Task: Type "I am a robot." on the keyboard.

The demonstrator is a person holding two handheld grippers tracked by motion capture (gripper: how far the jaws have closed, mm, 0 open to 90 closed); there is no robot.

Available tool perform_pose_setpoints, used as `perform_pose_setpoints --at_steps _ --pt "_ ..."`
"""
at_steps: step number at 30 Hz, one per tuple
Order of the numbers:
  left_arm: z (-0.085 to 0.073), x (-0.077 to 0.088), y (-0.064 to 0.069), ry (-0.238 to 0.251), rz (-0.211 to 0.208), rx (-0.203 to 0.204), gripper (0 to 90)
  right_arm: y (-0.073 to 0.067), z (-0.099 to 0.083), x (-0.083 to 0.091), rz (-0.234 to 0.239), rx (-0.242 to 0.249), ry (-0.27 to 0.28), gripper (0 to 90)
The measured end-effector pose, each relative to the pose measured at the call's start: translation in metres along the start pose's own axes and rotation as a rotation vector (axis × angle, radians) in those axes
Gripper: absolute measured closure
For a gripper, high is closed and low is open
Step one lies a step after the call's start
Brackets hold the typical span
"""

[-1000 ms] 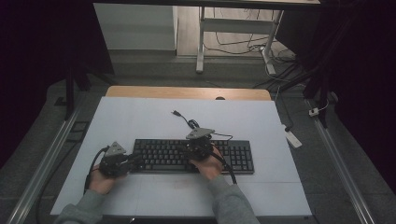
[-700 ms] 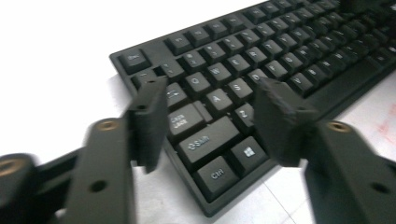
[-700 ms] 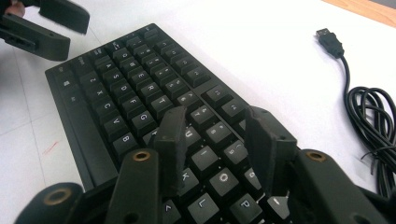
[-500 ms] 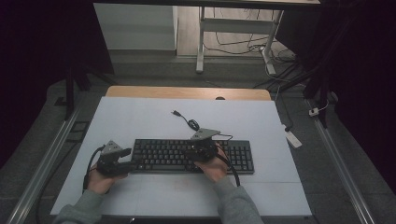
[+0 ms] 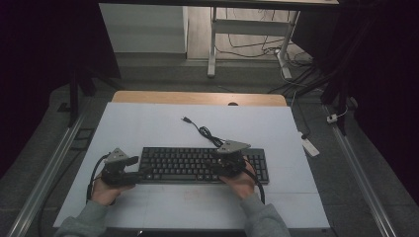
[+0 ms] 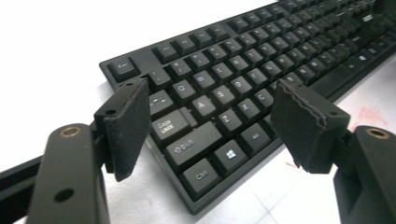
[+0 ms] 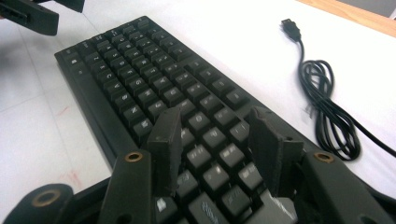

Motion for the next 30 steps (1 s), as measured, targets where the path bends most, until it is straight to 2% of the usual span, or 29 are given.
perform_pose_setpoints --at_steps 8,16,24,30 --pt "0.008 0.001 0.01 0.006 -0.043 -0.03 30.5 0.007 -0.013 0.024 -0.014 -0.007 0.018 54.5" --pt "0.014 0.002 0.016 0.011 -0.083 -0.053 33.2 0.012 -0.023 0.038 -0.025 -0.015 0.026 54.5" --pt "0.027 0.006 0.028 0.026 -0.139 -0.105 41.2 0.014 -0.028 0.044 -0.024 -0.016 0.042 54.5" --pt "0.036 0.002 0.038 0.01 -0.176 -0.154 51.6 0.014 -0.031 0.048 -0.026 -0.015 0.039 54.5"
Point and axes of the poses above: each handheld gripper's, and its own axes: x roughly backward along the jaws, z roughly out of its top, y roughly to its right, the point moved 8 cm from there along -x, roughly forward along the jaws, and after that the axes turned 9 degrees about -x, right-handed, at the moved point
